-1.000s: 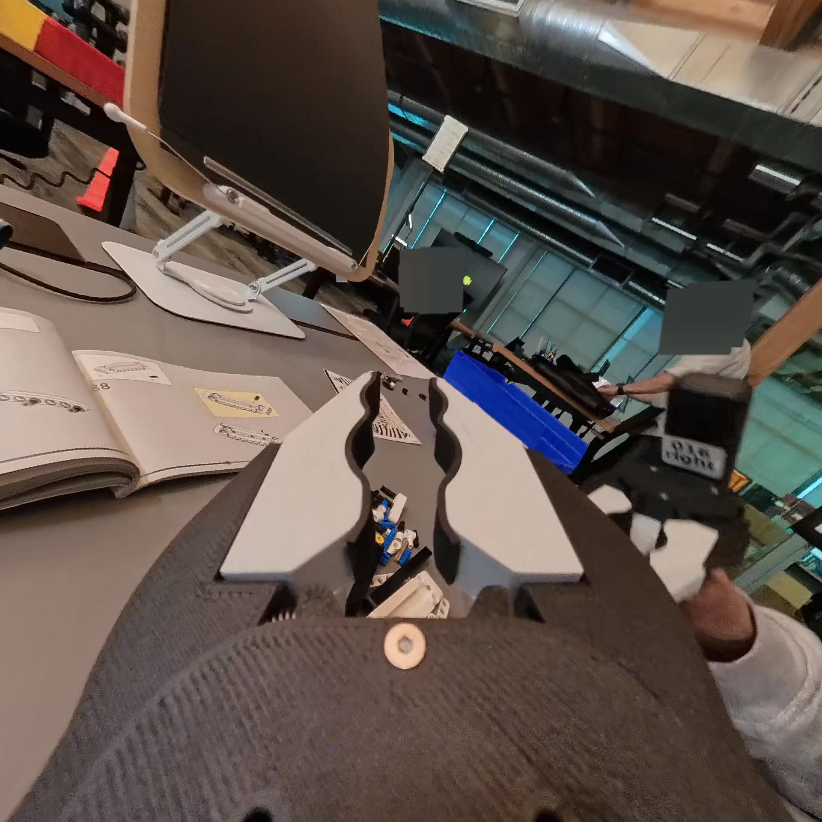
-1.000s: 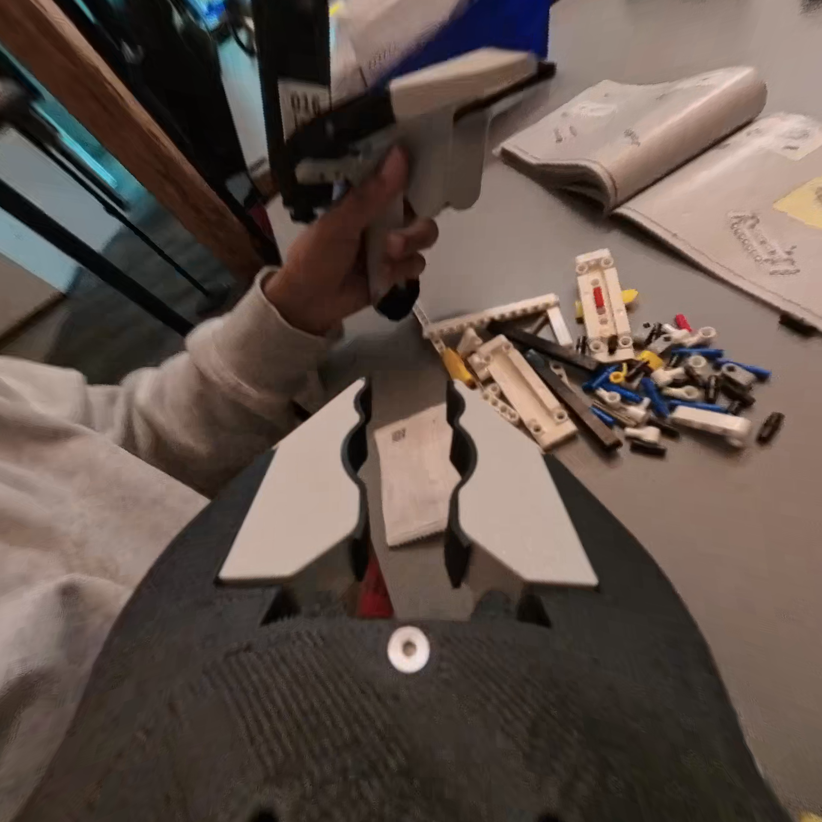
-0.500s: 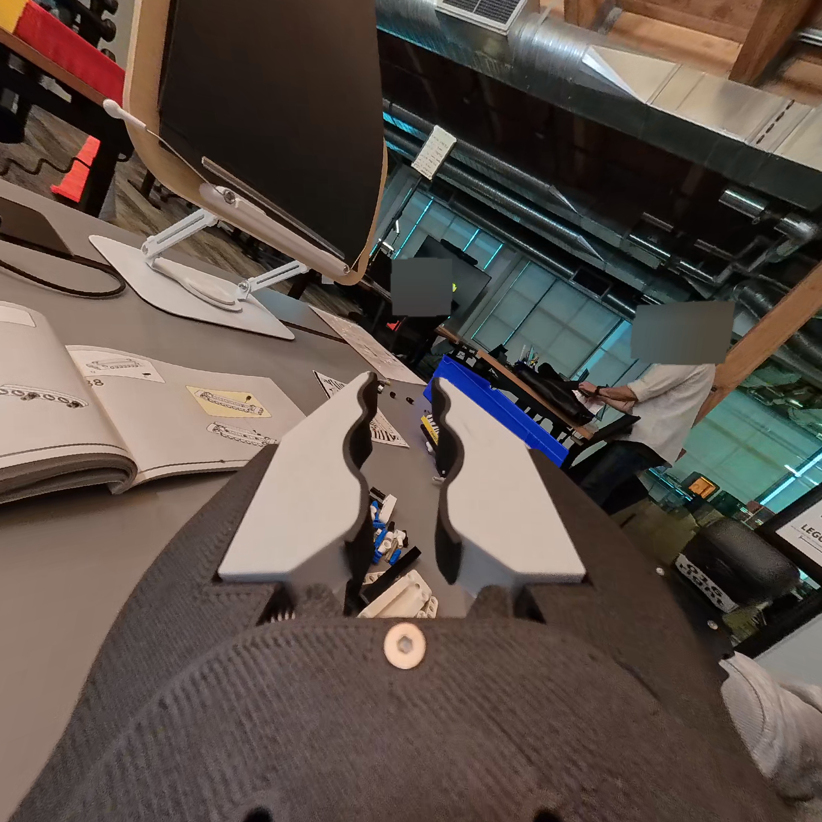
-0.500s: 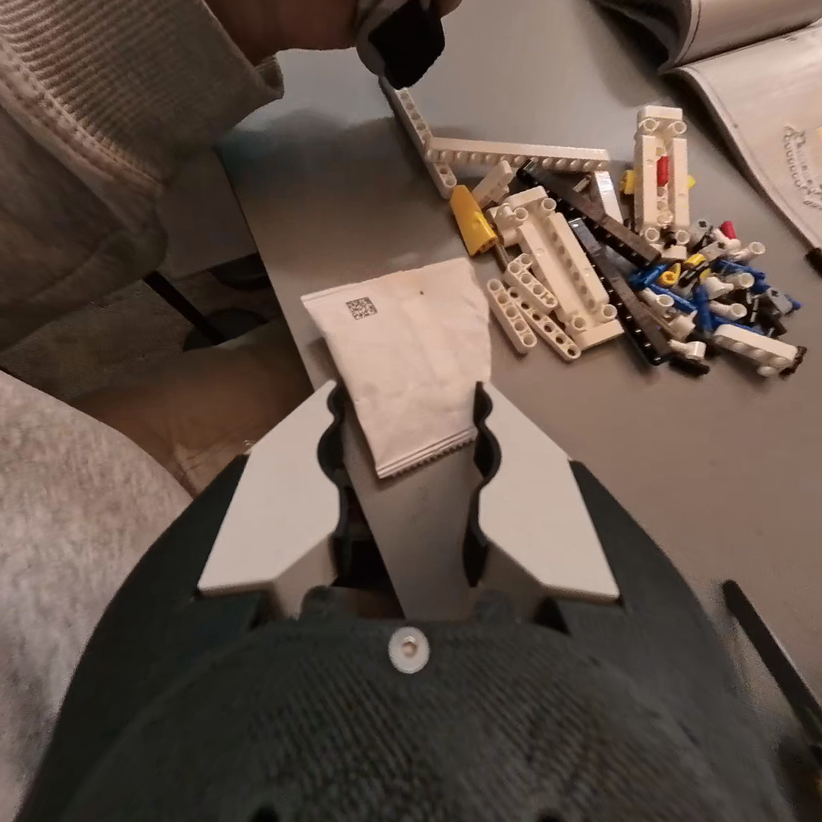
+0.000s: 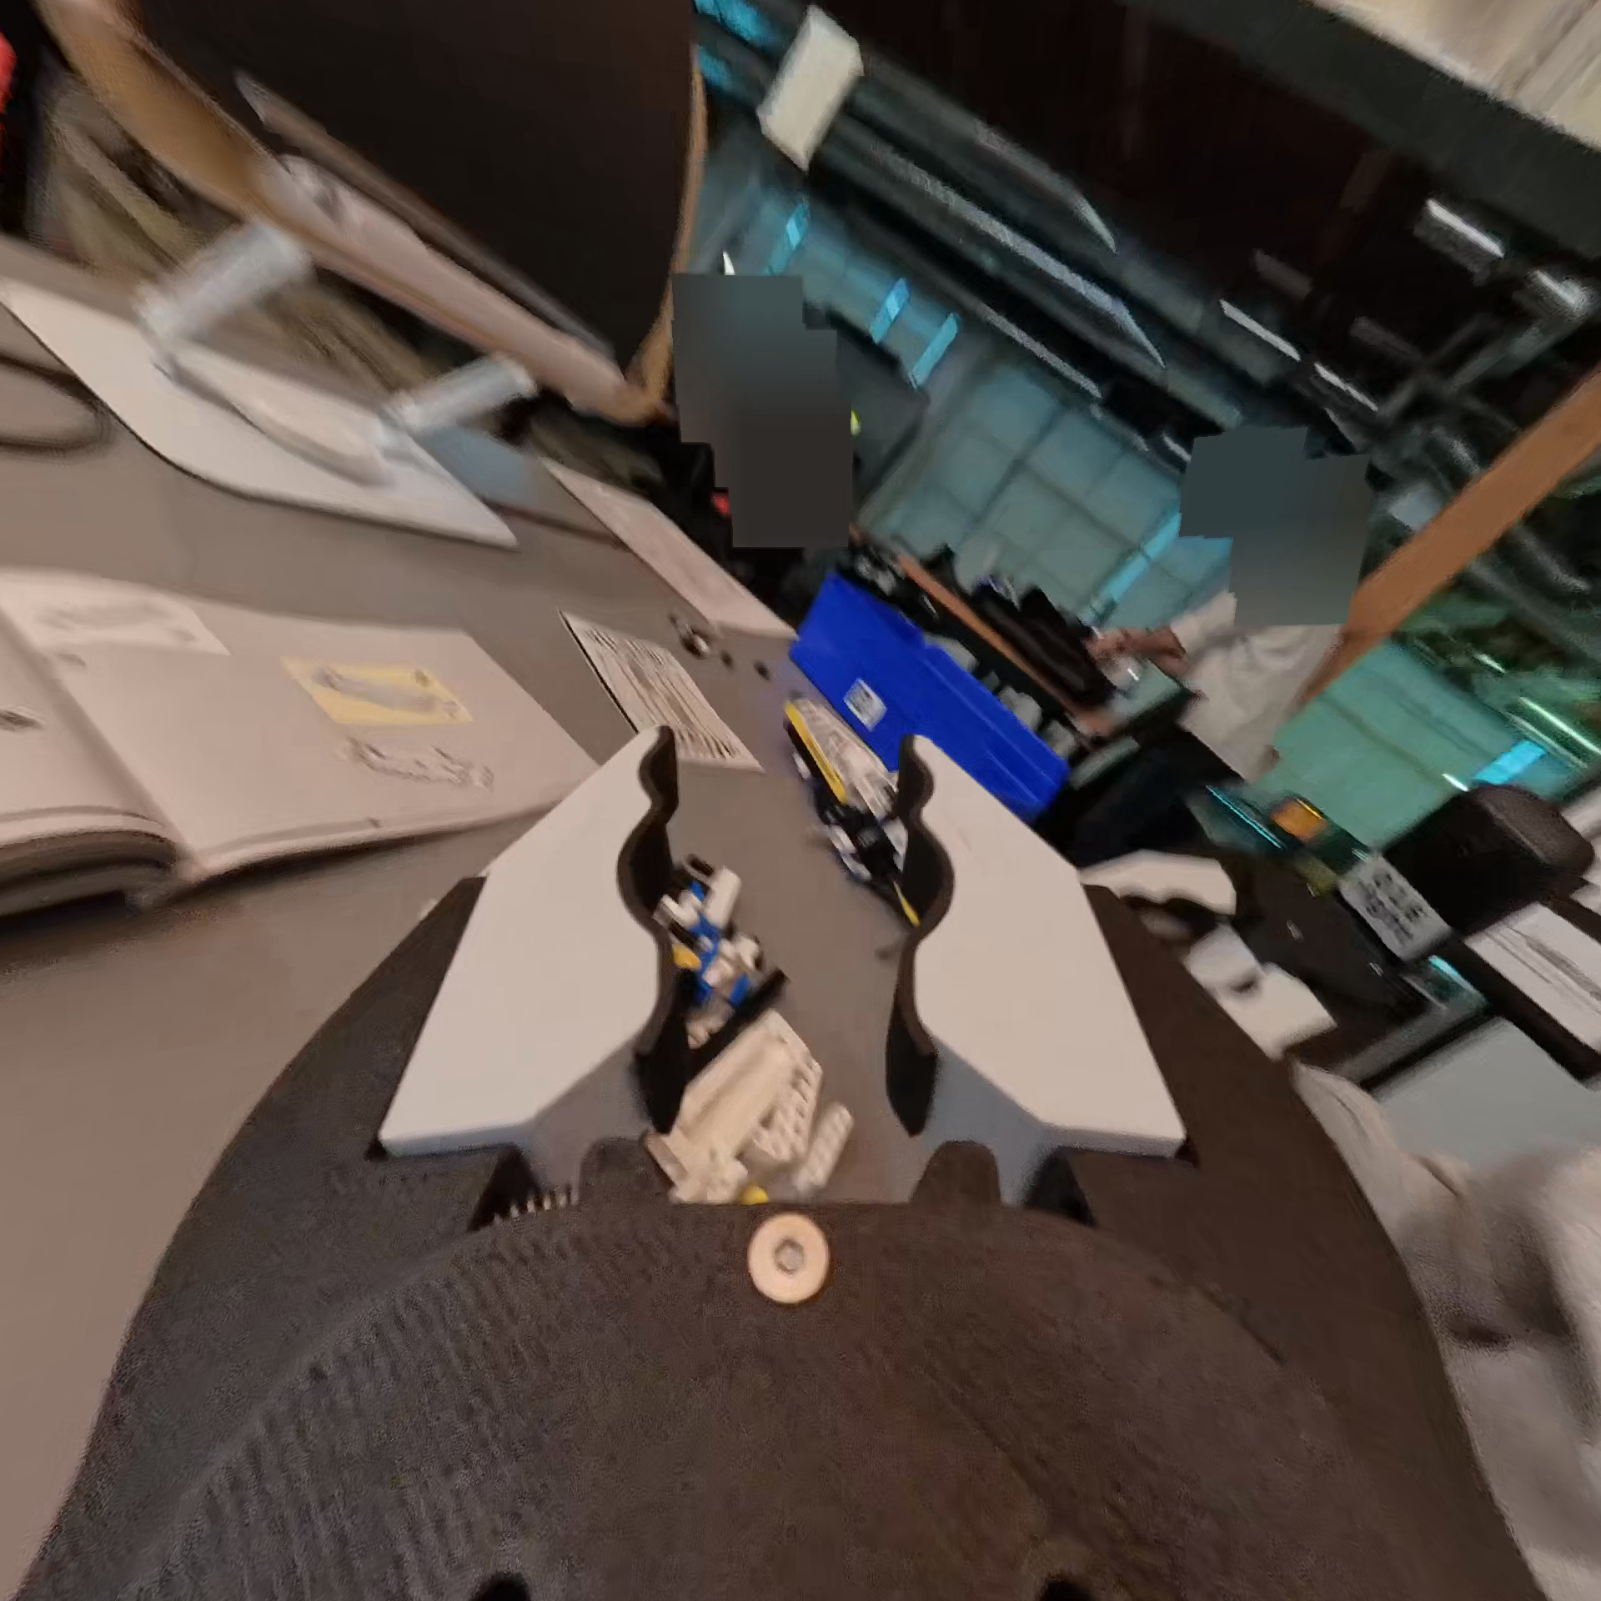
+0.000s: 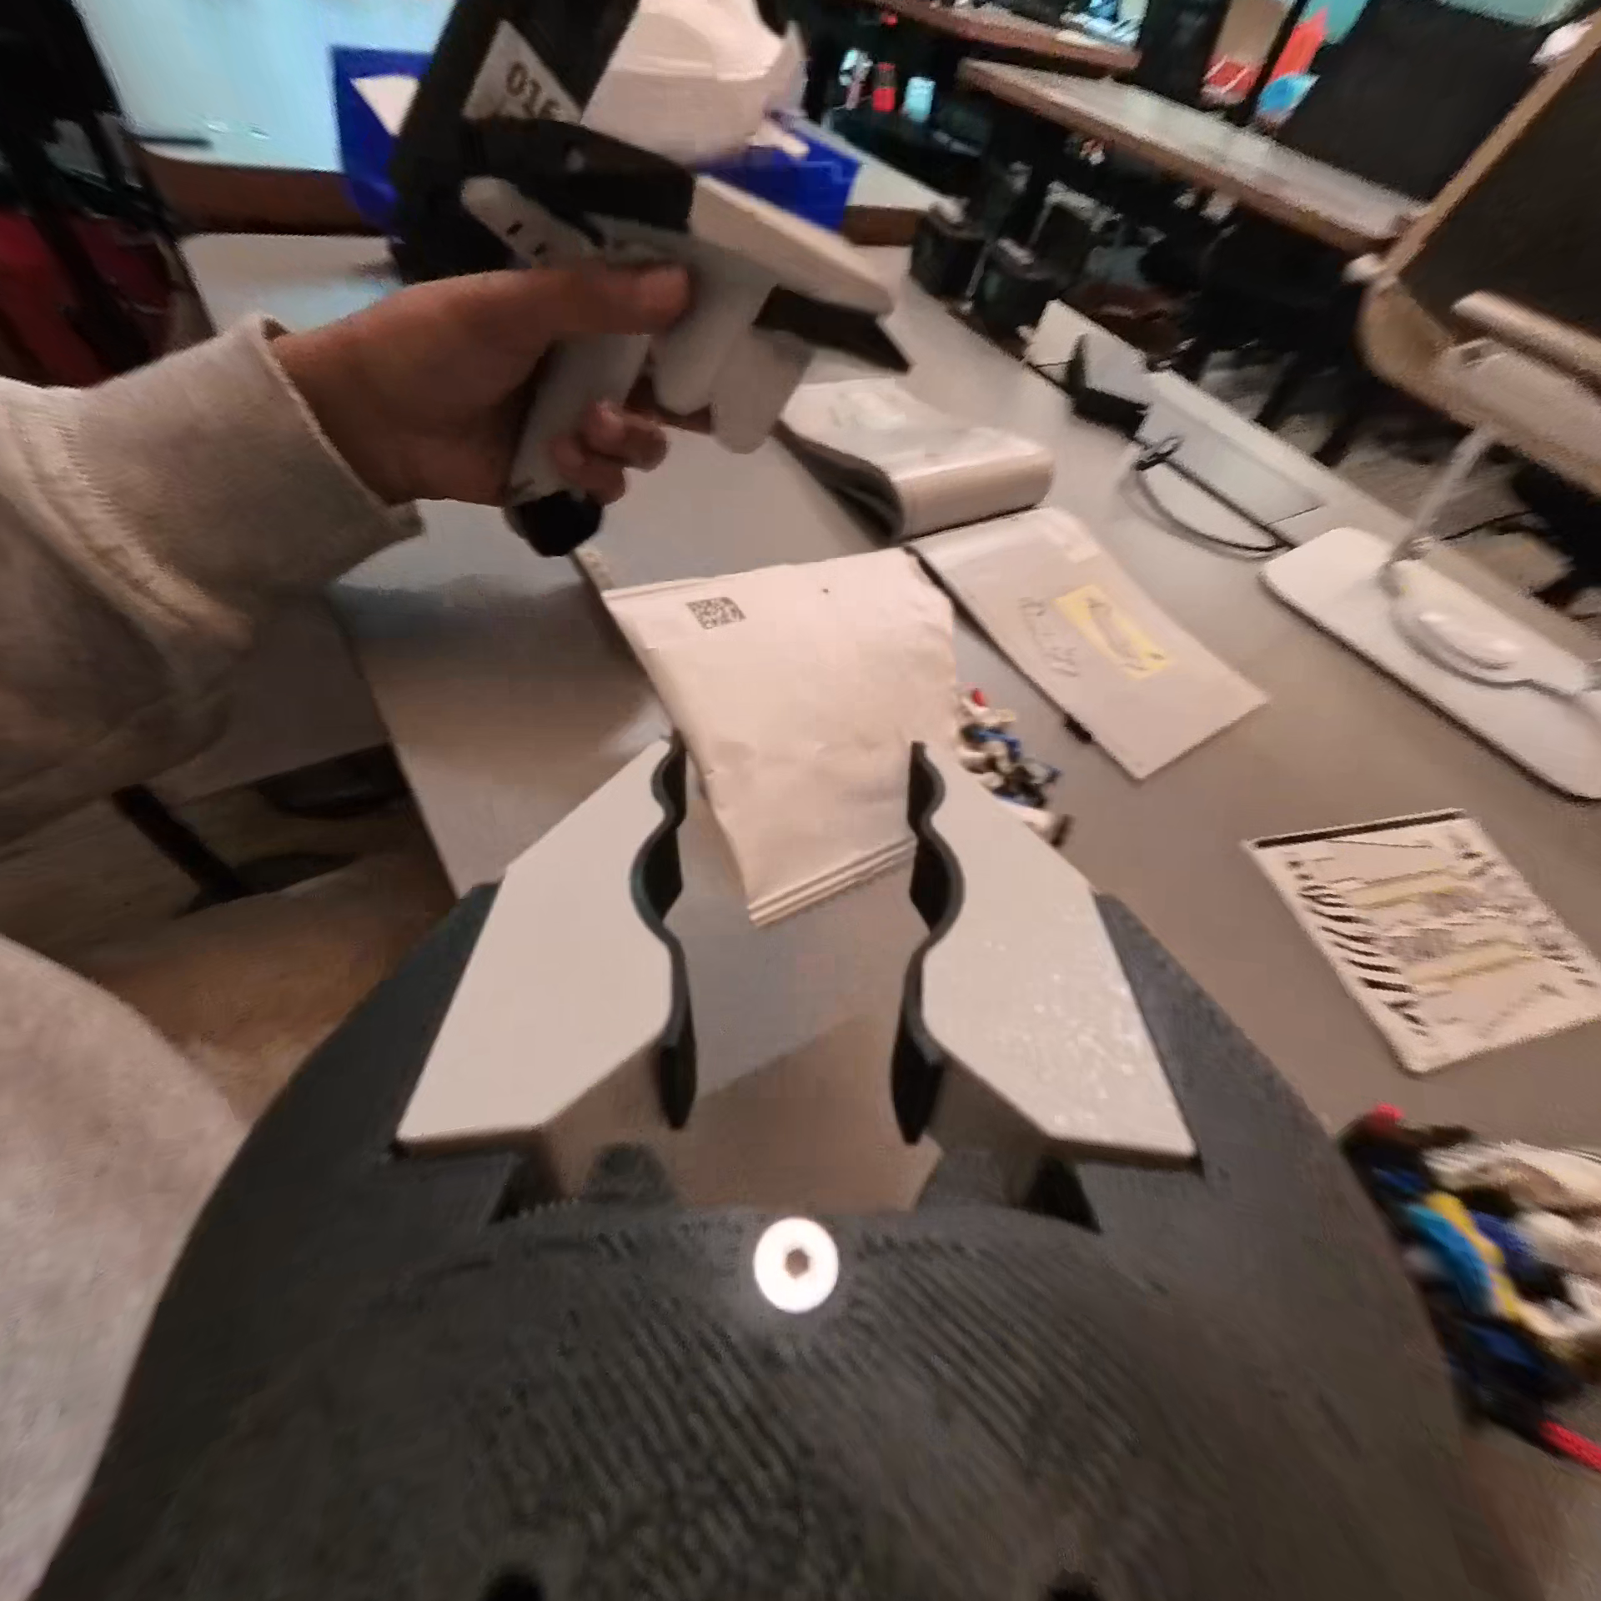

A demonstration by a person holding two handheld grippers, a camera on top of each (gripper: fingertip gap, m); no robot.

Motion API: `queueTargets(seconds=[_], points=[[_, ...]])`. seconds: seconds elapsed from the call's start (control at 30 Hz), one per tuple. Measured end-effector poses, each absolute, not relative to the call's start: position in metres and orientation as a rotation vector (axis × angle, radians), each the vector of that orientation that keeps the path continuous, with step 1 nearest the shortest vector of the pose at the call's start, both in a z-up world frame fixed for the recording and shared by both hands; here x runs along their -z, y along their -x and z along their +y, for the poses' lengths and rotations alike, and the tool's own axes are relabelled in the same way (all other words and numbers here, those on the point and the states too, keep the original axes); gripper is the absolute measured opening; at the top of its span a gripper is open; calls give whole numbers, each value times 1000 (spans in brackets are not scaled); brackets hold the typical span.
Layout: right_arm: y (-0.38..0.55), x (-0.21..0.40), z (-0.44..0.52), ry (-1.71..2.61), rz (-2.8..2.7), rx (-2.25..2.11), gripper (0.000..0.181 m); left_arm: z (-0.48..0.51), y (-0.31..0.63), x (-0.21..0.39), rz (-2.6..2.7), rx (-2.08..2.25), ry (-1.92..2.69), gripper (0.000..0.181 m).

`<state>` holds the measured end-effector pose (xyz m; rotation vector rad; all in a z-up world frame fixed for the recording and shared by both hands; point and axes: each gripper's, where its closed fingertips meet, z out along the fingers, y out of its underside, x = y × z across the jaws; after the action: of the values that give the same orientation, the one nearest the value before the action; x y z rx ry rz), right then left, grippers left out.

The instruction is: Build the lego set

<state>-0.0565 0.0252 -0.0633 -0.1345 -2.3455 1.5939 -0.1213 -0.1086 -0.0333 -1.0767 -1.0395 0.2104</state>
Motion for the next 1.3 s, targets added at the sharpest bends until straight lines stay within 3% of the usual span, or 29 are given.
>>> queueTargets(seconds=[0.03, 0.1, 0.27, 0.43, 0.6, 0.73, 0.8, 1.1, 1.13, 1.2, 1.3], points=[[66, 55, 32, 140, -2280, -1558, 50, -96, 118, 37, -1028, -118, 1111, 53], [79, 43, 43, 155, -2183, -1515, 50, -68, 107, 35, -953, 105, 1124, 61], [82, 42, 48, 57, -2090, -1396, 50, 2, 84, 29, -760, 427, 1153, 62], [85, 36, 52, -81, -1882, -1170, 0, 44, 84, 45, -770, 483, 1222, 34], [97, 64, 61, -11, -2032, -1083, 0, 31, 94, 43, -800, 398, 1187, 32], [97, 97, 61, 125, -2300, -1097, 68, -5, 104, 37, -840, 317, 1107, 33], [87, 117, 50, 199, -2434, -1117, 83, -24, 108, 35, -864, 292, 1061, 33], [96, 167, 43, 656, -2642, -1061, 66, -90, 106, 29, -937, 154, 1005, 31], [94, 168, 42, 691, -2654, -1077, 61, -95, 106, 28, -940, 140, 999, 31], [93, 167, 44, 694, -2655, -1073, 34, -102, 105, 26, -942, 131, 983, 31], [91, 166, 46, 693, -2662, -1043, 21, -107, 104, 24, -941, 129, 967, 31]])
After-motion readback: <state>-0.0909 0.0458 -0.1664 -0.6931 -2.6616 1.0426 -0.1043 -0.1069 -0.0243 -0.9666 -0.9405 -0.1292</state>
